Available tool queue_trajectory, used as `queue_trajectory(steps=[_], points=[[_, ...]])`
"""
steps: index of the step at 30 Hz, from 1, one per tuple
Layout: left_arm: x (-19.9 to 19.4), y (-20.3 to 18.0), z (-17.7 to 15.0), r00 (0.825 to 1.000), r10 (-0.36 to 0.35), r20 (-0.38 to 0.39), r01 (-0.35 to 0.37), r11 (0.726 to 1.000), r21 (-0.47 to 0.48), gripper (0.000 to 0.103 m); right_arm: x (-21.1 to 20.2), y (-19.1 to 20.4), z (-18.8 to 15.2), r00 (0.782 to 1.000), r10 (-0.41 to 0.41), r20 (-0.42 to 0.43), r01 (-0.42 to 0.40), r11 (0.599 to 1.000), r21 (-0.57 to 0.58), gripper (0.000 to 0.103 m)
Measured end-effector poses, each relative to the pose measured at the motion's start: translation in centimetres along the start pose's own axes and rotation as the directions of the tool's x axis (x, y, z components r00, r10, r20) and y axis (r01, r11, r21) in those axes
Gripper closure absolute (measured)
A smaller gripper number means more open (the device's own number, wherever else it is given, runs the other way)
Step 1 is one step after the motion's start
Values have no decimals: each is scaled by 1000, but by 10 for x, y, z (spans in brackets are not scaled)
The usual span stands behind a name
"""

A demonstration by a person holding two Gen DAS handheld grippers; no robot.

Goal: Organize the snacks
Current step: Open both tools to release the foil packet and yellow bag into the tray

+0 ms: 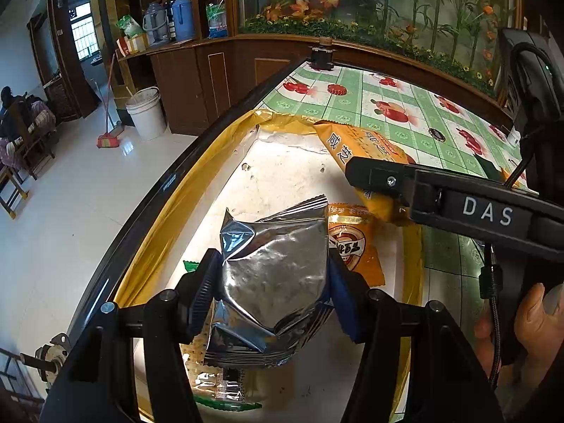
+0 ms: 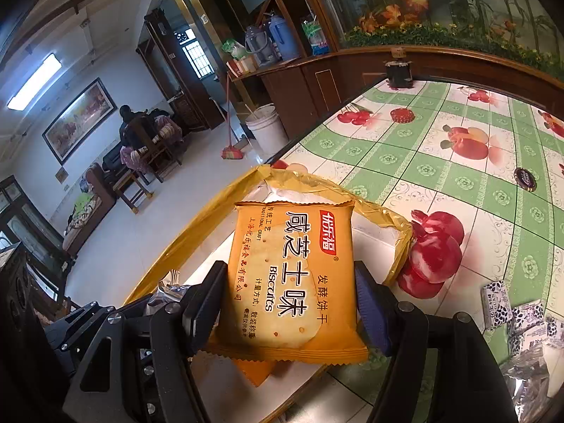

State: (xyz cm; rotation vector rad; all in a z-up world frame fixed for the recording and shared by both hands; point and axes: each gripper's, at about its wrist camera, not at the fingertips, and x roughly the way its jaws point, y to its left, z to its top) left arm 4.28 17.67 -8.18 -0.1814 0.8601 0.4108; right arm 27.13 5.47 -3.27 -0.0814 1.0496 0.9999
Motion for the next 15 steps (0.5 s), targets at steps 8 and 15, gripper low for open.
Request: queue_trajectory(steps=[8, 15], points=[[-3, 2, 0, 999, 45, 3, -45, 999, -6, 41, 5, 0, -2, 1000, -2, -13, 2, 1000, 3, 30], [-25, 3, 3, 997, 56, 60, -55, 998, -18, 35, -27, -5, -6, 999, -17, 42, 16, 1000, 25, 30]])
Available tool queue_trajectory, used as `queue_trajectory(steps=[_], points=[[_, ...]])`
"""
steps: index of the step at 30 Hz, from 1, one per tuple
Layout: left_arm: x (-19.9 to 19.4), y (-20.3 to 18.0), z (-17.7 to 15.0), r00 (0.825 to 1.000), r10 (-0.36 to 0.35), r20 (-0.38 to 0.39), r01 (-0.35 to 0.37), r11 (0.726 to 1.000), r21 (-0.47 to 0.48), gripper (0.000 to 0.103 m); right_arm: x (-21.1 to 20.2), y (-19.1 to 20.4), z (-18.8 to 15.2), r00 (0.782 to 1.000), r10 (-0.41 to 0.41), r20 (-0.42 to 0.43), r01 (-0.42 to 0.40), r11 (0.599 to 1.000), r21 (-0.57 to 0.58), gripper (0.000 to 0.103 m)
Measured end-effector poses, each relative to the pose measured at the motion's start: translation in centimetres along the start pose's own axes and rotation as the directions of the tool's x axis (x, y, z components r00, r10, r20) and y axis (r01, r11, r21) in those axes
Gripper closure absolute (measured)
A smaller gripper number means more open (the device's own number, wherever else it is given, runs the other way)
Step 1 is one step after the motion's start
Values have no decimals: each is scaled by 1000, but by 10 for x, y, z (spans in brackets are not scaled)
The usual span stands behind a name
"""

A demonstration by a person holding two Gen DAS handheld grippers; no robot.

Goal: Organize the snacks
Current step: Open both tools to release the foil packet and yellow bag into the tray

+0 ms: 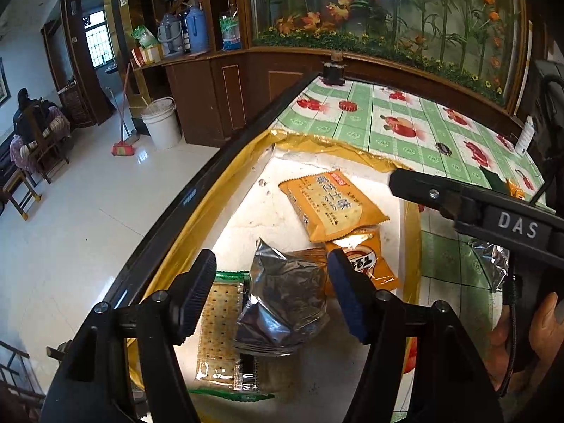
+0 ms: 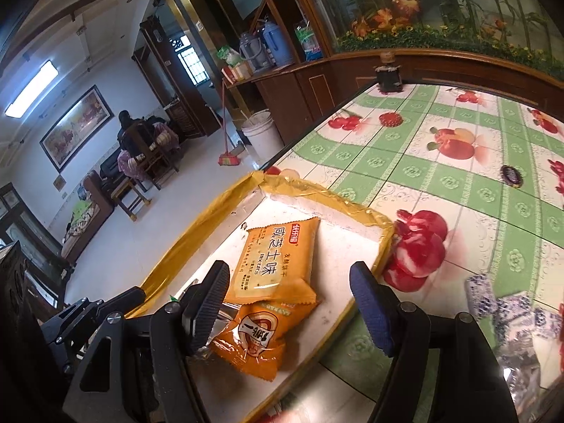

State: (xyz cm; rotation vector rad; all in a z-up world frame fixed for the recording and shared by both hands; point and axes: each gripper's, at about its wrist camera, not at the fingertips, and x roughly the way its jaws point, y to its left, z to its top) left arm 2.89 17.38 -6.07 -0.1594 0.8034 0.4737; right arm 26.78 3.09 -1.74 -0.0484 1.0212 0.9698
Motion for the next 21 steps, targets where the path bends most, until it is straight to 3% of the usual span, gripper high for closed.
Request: queue_trajectory(steps=[2, 13, 21], points=[[-8, 1, 2, 1000, -2, 20, 2, 1000, -8, 30, -13, -2, -1, 1000, -8, 19, 8, 1000, 5, 30], [-47, -11, 5, 994, -9, 106, 8, 1000, 11, 28, -81, -9, -19, 993, -47, 105, 44, 998, 37, 29], [-58, -23, 5, 993, -14, 121, 12, 1000, 23, 24, -117, -25, -35, 986, -86, 140, 76, 994, 75, 27]])
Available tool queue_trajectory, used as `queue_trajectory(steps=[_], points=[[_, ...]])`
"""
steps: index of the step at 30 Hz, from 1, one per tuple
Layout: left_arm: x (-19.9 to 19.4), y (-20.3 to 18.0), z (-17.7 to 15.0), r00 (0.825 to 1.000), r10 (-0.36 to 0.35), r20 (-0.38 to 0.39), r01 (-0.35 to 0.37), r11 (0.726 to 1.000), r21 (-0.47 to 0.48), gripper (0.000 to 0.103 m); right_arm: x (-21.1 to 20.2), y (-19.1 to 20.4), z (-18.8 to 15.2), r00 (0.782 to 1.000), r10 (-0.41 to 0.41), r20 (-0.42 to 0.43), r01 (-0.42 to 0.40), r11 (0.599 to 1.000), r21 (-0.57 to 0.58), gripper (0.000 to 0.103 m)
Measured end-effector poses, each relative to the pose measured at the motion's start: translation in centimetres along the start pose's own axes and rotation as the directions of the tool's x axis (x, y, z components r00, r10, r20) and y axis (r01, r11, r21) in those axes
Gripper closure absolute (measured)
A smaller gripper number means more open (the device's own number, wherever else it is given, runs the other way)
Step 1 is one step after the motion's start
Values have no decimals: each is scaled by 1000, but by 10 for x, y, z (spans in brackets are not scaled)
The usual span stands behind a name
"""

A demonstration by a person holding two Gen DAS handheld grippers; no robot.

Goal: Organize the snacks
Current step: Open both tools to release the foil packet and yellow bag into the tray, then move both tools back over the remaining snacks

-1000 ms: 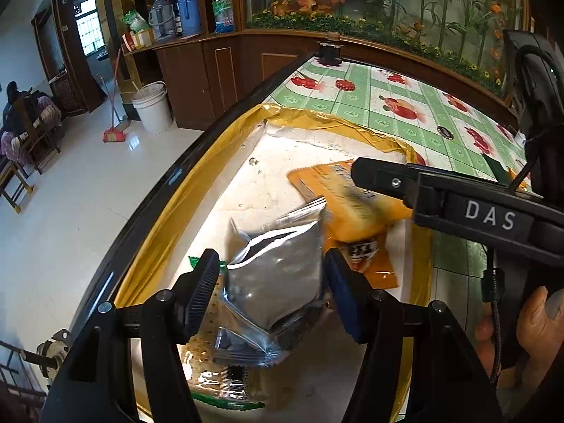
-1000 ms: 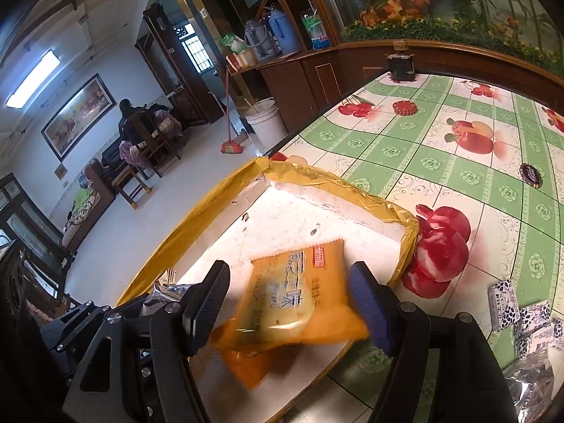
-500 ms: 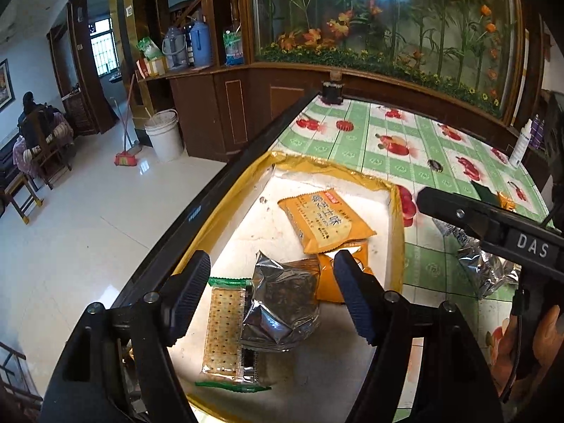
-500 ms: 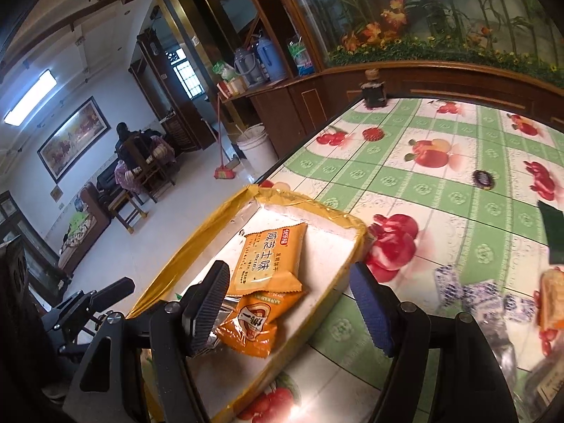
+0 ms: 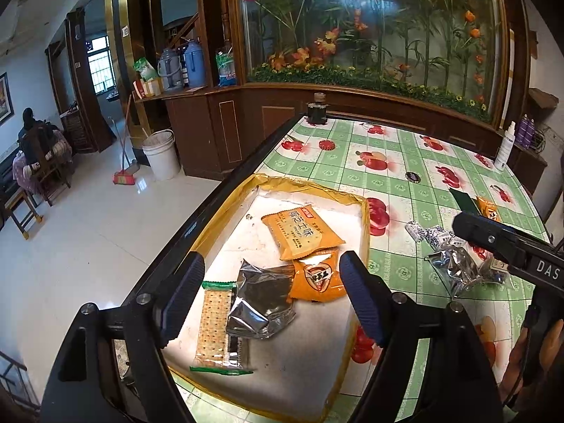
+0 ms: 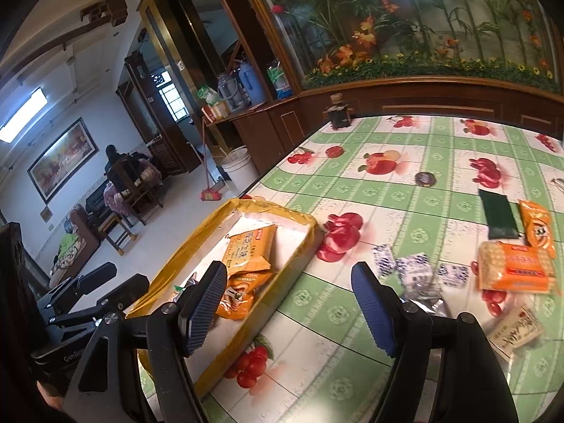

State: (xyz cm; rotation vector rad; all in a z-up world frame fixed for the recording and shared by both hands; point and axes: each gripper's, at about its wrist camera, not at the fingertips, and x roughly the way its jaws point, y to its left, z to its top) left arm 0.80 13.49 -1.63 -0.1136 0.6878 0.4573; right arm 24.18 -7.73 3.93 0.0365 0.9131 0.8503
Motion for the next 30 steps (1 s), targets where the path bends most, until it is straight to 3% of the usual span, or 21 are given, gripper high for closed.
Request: queue_trajectory(steps=[17, 30], points=[[-12, -53, -7, 998, -58, -12, 59, 995, 86, 20, -87, -83, -41, 985, -168, 45, 162, 979, 125, 25], [-16, -118, -9, 973, -215, -87, 225, 965, 134, 20, -146, -134, -65, 955, -289, 66, 271, 940, 206, 21]])
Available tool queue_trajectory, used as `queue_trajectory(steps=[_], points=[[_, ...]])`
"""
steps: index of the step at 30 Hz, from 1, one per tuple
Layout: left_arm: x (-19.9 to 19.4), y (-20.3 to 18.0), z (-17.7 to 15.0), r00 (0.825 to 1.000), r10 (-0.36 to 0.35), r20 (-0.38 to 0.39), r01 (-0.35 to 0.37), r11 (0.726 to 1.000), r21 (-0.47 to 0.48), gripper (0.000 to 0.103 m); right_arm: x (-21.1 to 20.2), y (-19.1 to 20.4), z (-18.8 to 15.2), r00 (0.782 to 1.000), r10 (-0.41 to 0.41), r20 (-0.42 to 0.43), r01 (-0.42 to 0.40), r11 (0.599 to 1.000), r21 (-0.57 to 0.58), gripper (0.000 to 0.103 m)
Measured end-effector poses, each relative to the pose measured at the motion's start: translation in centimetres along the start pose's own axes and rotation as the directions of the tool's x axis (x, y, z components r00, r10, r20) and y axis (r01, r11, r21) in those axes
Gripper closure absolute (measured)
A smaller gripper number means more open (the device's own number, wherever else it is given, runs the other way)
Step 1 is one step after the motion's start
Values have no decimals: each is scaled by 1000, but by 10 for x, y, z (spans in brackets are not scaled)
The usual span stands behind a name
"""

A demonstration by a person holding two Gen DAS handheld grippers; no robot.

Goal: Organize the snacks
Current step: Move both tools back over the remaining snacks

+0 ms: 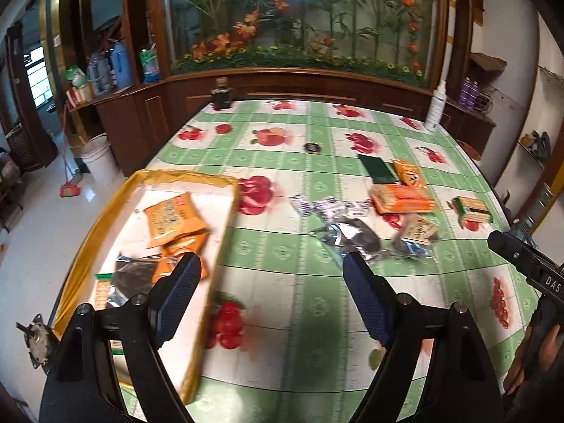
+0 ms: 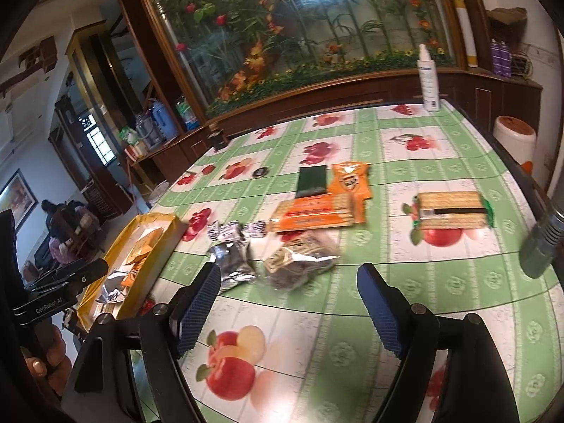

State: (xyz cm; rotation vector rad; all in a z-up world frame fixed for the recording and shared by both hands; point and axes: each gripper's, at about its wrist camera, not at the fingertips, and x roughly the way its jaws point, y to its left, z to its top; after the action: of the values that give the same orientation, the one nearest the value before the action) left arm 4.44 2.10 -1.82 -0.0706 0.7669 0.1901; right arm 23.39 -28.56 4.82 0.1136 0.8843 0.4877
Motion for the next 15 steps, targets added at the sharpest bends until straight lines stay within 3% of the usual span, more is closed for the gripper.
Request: queue_trajectory(steps=[6, 15], points=[[8, -28, 3, 999, -27, -20, 27, 999, 35, 20, -11, -21, -3, 1000, -27, 10, 27, 999, 25, 21], [34, -39, 3, 994, -56, -93, 57, 998, 4, 20, -13, -41, -7, 999, -38, 8, 37, 998, 60, 20]])
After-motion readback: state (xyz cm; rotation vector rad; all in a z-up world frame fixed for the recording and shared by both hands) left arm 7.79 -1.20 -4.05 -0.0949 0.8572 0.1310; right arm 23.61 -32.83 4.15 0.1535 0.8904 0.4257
